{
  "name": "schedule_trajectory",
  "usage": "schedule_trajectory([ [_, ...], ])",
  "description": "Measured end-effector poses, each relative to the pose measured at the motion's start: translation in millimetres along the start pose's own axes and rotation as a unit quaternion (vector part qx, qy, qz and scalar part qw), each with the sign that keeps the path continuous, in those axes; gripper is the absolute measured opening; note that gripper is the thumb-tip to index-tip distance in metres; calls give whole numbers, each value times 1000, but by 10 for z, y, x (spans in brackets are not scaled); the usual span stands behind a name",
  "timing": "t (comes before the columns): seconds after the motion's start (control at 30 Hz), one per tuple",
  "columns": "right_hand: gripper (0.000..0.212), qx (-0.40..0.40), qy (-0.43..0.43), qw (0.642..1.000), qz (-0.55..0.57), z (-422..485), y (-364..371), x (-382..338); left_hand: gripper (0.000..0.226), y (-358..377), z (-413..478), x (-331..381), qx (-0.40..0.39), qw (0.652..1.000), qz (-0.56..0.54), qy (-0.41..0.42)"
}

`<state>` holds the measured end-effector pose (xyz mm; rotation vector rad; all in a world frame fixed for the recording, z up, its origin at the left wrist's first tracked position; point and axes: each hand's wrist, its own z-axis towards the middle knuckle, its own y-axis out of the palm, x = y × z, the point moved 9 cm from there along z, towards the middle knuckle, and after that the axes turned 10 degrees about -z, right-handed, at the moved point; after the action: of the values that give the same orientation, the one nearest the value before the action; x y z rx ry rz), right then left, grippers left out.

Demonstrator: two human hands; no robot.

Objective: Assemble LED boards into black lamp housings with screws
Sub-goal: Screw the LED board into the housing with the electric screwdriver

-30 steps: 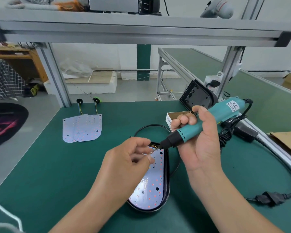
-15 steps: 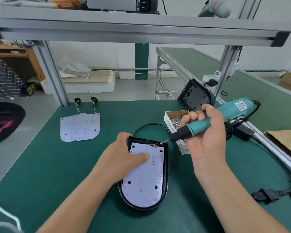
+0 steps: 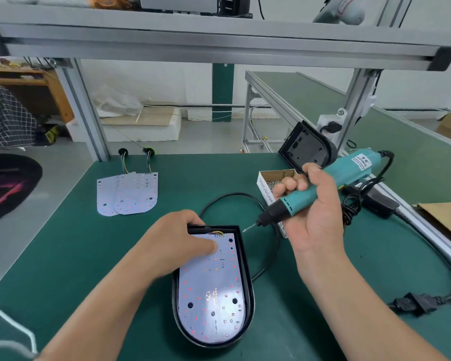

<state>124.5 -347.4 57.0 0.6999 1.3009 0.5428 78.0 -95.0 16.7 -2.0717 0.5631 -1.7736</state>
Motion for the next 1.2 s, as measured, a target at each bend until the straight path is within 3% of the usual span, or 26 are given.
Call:
schedule_trajectory([
  [0.23,9,-32,11,999,-12,-52,87,97,55,25,45,-20,28,998,55,9],
  [1.2,9,-89,10,989,-119,-111,173,268,46,81,117,18,15,996,90,23],
])
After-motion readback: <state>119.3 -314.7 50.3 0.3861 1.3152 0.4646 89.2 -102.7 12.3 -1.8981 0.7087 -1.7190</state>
